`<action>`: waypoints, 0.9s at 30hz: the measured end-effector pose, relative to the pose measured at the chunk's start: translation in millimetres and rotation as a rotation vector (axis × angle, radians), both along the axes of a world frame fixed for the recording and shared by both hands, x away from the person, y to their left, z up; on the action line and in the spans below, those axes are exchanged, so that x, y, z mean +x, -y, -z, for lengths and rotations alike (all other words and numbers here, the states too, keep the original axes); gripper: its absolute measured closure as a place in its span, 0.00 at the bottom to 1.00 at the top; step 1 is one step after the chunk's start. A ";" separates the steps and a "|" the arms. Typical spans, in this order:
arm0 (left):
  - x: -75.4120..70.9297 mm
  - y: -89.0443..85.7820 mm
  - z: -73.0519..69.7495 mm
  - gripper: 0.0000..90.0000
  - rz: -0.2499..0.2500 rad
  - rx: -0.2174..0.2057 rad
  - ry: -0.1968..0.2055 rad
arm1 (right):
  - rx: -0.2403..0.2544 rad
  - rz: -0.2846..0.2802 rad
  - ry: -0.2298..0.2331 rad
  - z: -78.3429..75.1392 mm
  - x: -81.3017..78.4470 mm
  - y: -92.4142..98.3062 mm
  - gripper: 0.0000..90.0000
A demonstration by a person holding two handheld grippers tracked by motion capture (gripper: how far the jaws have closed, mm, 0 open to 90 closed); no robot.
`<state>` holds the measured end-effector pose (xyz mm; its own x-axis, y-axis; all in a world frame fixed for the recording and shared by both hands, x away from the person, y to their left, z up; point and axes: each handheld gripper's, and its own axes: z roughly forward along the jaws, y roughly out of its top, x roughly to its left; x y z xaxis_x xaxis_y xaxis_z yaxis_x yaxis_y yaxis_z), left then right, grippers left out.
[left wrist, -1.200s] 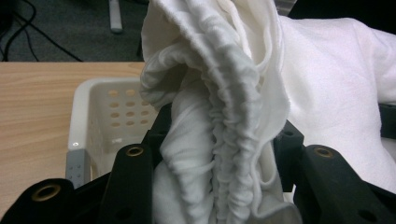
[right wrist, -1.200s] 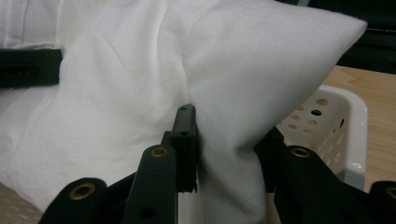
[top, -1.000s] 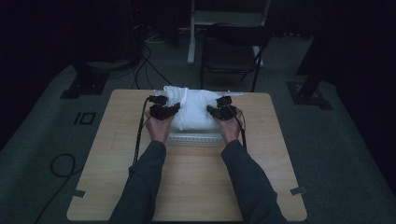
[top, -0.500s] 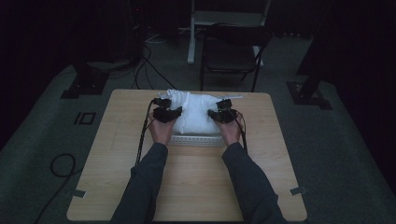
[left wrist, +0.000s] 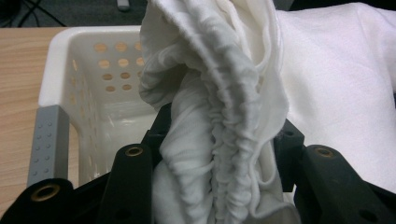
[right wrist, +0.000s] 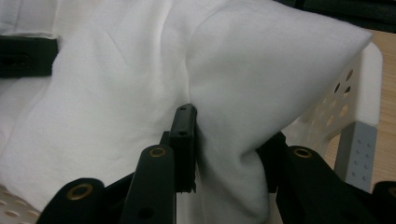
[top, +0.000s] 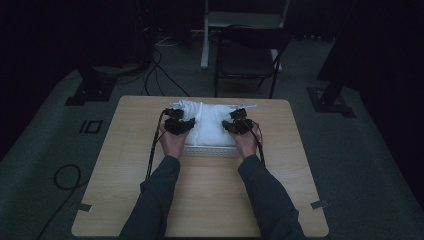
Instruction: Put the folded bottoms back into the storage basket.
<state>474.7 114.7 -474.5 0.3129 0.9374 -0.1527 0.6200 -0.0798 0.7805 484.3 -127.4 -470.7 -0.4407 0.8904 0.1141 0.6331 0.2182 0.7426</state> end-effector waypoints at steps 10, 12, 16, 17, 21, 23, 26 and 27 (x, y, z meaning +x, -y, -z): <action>-3.5 1.7 1.1 0.60 0.014 0.032 -0.016 | -0.009 0.011 -0.017 5.3 -4.4 -0.4 0.75; -4.2 1.0 1.8 0.60 0.016 0.038 -0.017 | -0.006 0.009 -0.021 5.6 -5.9 -0.5 0.75; -5.9 -0.1 5.4 0.60 0.015 0.038 -0.026 | -0.013 0.010 -0.025 8.1 -9.3 -2.4 0.74; -6.3 -0.2 6.9 0.60 0.014 0.036 -0.030 | -0.017 0.011 -0.026 9.2 -9.8 -2.8 0.74; -7.4 -1.8 13.7 0.60 0.016 0.031 -0.050 | -0.022 0.013 -0.040 14.4 -10.9 -3.3 0.74; -8.0 -1.1 13.1 0.60 0.017 0.042 -0.046 | -0.027 0.014 -0.045 17.0 -11.0 -3.6 0.74; -8.4 -0.4 13.3 0.60 0.017 0.050 -0.046 | -0.034 0.016 -0.034 16.4 -12.1 -4.2 0.74; -8.6 -0.1 13.5 0.59 0.017 0.052 -0.046 | -0.043 0.013 -0.033 16.3 -12.7 -4.5 0.74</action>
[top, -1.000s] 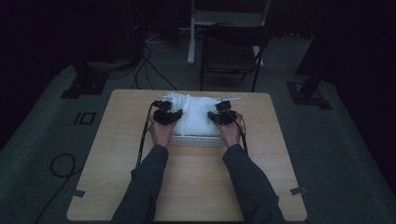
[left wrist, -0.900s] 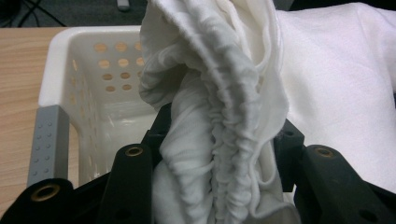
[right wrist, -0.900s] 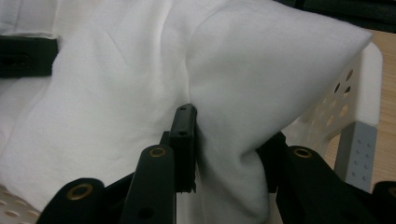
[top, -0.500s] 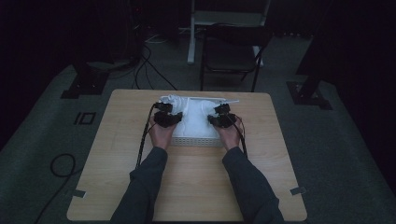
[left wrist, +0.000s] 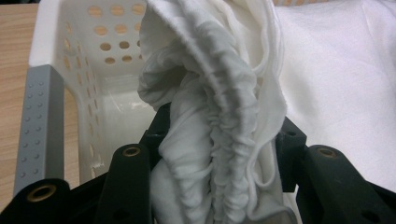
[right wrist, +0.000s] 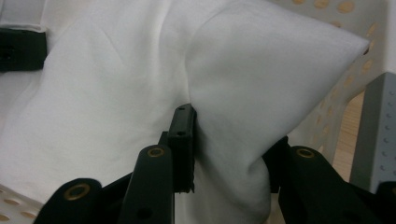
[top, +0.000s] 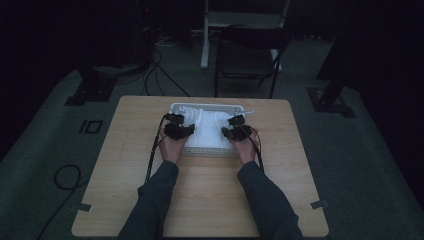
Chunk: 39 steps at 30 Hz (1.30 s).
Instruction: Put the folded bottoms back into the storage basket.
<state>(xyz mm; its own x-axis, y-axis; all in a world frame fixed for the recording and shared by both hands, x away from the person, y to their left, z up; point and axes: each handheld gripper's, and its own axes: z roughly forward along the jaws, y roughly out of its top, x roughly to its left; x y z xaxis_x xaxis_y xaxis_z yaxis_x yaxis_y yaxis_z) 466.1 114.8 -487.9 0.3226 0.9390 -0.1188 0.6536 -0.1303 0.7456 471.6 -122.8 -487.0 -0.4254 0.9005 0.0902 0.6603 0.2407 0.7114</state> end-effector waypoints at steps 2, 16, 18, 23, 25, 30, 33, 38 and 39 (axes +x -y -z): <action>-0.6 0.7 0.0 0.59 0.001 0.008 0.001 | -0.004 0.001 -0.001 0.4 -0.3 0.0 0.74; -3.5 7.9 1.7 0.53 -0.003 0.109 0.003 | -0.053 0.008 -0.011 1.2 0.5 -3.1 0.72; -3.6 8.9 1.9 0.51 -0.009 0.121 0.003 | -0.049 0.010 -0.013 1.2 0.7 -2.7 0.71; -3.2 8.9 1.8 0.48 -0.024 0.117 0.005 | -0.066 0.011 -0.011 1.2 0.6 -3.2 0.62; -3.4 8.1 1.5 0.47 -0.024 0.110 0.006 | -0.081 0.012 -0.012 1.1 0.7 -3.1 0.60; -4.6 5.4 0.4 0.43 -0.047 0.082 0.022 | -0.096 0.014 -0.007 0.9 1.0 -2.1 0.56; -5.6 2.8 -0.6 0.39 -0.064 0.070 0.032 | -0.107 0.031 0.012 0.1 0.6 -0.3 0.55; -6.4 -2.8 -2.0 0.36 -0.080 0.080 0.046 | -0.103 0.048 0.041 -4.2 -0.9 2.5 0.50; -6.7 -4.3 -2.6 0.36 -0.080 0.079 0.048 | -0.106 0.053 0.052 -5.5 -1.4 3.0 0.48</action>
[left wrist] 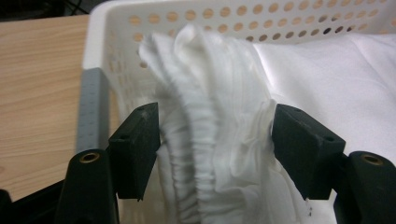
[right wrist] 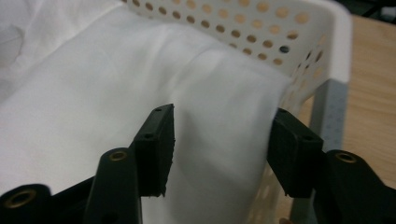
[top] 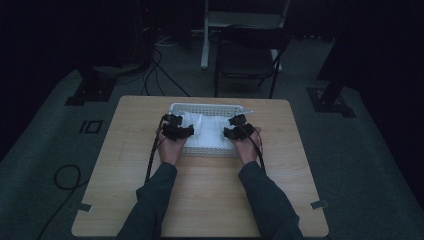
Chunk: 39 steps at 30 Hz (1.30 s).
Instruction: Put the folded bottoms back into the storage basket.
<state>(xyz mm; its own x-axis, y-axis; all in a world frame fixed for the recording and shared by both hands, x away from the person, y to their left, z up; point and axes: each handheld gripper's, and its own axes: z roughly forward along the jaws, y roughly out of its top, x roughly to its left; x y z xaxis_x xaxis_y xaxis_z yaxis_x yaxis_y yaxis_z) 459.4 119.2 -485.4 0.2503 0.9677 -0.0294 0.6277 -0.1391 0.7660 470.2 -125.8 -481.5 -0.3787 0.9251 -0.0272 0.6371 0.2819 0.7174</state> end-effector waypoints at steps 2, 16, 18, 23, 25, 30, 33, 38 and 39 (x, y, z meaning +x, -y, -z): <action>-0.6 -2.8 -1.4 0.37 -0.001 -0.010 0.007 | 0.002 0.005 0.023 -3.1 -1.3 0.8 0.47; -10.0 -22.4 -25.2 0.47 0.006 -0.048 0.031 | -0.003 -0.019 0.148 -32.1 -18.0 12.4 0.53; -13.0 -27.0 -29.2 0.47 0.006 -0.058 0.044 | 0.001 -0.019 0.164 -36.9 -21.7 15.9 0.54; -23.0 -39.8 -36.8 0.46 -0.002 -0.070 0.084 | 0.009 -0.026 0.193 -45.3 -32.0 25.7 0.55; -27.5 -44.8 -37.5 0.46 -0.004 -0.070 0.095 | 0.016 -0.025 0.202 -46.0 -36.4 31.1 0.55; -39.6 -60.0 -31.3 0.44 -0.032 -0.072 0.123 | 0.038 0.003 0.215 -41.2 -46.1 48.5 0.55; -43.9 -70.8 -25.8 0.44 -0.054 -0.093 0.121 | 0.044 0.020 0.209 -33.9 -50.1 60.6 0.55; -50.2 -90.9 -11.4 0.44 -0.122 -0.100 0.118 | 0.055 0.078 0.184 -16.8 -54.0 83.9 0.54; -50.8 -93.9 -7.7 0.44 -0.137 -0.100 0.113 | 0.057 0.088 0.179 -13.6 -54.4 87.8 0.54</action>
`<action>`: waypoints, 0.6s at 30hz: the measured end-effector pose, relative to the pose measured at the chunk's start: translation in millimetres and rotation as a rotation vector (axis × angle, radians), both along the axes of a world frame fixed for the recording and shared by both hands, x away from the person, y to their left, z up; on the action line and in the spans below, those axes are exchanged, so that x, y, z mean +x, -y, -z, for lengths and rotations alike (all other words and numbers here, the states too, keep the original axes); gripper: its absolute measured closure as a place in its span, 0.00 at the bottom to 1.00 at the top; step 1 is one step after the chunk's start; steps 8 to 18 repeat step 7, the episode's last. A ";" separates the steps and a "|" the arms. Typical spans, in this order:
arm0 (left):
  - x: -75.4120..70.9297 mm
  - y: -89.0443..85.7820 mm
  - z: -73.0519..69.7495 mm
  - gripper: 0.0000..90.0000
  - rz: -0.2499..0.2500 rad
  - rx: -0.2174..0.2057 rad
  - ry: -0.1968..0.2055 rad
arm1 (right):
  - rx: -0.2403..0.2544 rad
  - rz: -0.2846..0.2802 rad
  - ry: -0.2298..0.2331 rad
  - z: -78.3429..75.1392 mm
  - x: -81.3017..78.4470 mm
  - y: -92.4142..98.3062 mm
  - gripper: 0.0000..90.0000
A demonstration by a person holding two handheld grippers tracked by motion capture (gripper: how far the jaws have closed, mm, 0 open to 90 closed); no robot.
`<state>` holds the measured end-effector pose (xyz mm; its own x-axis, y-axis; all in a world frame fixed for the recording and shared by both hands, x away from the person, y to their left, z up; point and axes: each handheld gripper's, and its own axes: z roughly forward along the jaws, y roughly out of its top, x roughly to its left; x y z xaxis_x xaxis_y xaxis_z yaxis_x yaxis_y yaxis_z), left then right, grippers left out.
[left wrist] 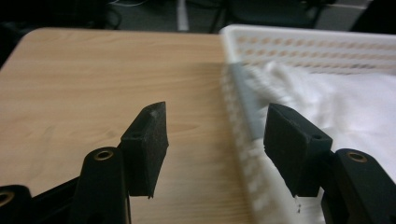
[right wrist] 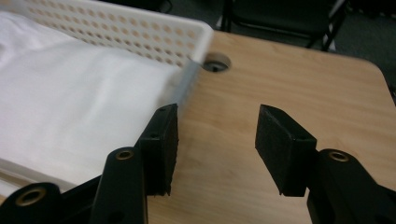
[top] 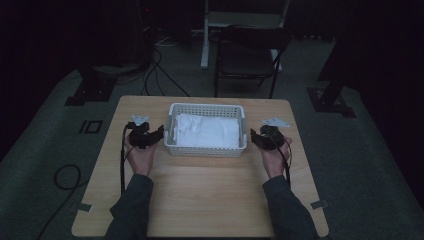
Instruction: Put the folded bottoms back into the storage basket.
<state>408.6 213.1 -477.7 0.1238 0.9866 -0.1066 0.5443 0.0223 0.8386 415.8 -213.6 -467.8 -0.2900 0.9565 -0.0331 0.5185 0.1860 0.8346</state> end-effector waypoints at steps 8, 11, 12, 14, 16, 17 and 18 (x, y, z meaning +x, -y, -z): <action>3.8 -17.9 31.3 0.42 -0.102 0.041 -0.067 | -0.021 0.045 -0.050 26.2 3.9 17.7 0.53; 3.8 -17.9 31.3 0.42 -0.102 0.041 -0.067 | -0.021 0.045 -0.050 26.2 3.9 17.7 0.53; 3.8 -17.9 31.3 0.42 -0.102 0.041 -0.067 | -0.021 0.045 -0.050 26.2 3.9 17.7 0.53; 3.8 -17.9 31.3 0.42 -0.102 0.041 -0.067 | -0.021 0.045 -0.050 26.2 3.9 17.7 0.53; 3.8 -17.9 31.3 0.42 -0.102 0.041 -0.067 | -0.021 0.045 -0.050 26.2 3.9 17.7 0.53; 3.8 -17.9 31.3 0.42 -0.102 0.041 -0.067 | -0.021 0.045 -0.050 26.2 3.9 17.7 0.53; 3.8 -17.9 31.3 0.42 -0.102 0.041 -0.067 | -0.021 0.045 -0.050 26.2 3.9 17.7 0.53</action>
